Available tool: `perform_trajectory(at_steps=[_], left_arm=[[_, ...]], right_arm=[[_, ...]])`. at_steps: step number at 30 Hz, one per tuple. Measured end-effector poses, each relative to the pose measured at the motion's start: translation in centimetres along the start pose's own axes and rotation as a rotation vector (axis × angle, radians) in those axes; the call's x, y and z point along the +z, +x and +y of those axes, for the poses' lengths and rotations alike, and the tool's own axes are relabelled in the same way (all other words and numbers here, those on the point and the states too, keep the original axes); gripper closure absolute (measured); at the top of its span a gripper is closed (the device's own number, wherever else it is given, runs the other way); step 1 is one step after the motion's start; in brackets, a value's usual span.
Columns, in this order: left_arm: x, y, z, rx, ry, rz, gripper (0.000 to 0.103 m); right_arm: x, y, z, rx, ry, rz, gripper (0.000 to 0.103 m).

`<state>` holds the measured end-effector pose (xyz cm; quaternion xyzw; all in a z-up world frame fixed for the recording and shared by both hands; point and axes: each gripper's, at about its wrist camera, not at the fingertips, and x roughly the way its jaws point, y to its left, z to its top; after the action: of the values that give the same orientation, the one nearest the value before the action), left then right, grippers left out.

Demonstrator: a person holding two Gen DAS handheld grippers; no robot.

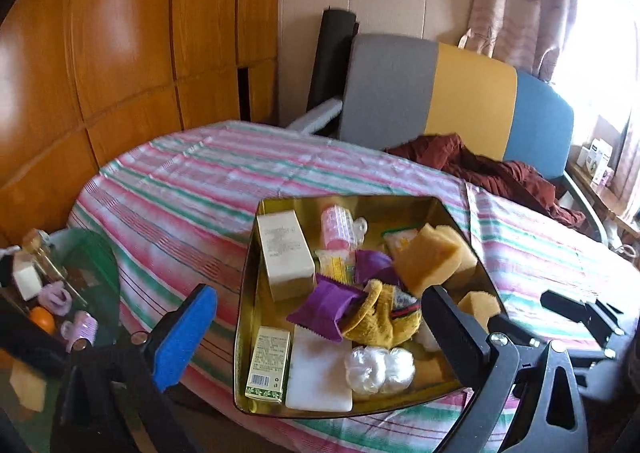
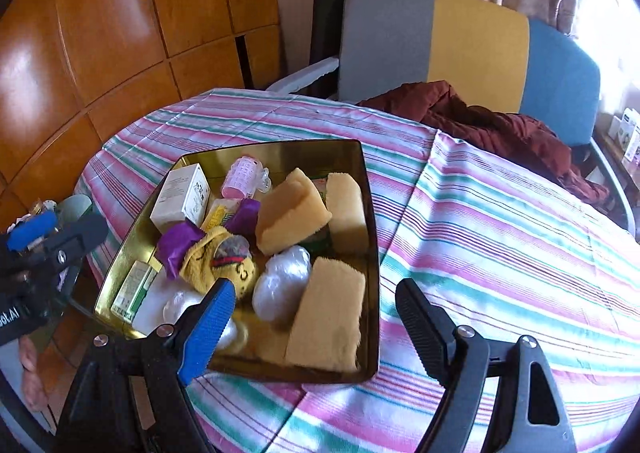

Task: Organize objects

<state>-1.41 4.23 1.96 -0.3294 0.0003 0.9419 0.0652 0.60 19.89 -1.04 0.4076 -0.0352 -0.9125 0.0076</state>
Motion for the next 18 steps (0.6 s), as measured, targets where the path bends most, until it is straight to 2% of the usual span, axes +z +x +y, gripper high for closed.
perform_trajectory(at_steps=[6, 18], left_arm=[[-0.3, -1.9, -1.4, 0.078, 0.031, -0.062, 0.000], [-1.1, -2.1, -2.8, 0.026, 0.040, -0.022, 0.000]], right_arm=[[-0.9, -1.1, -0.1, -0.014, 0.005, -0.020, 0.019], [-1.6, -2.2, -1.1, -0.036, 0.043, -0.041, 0.019]])
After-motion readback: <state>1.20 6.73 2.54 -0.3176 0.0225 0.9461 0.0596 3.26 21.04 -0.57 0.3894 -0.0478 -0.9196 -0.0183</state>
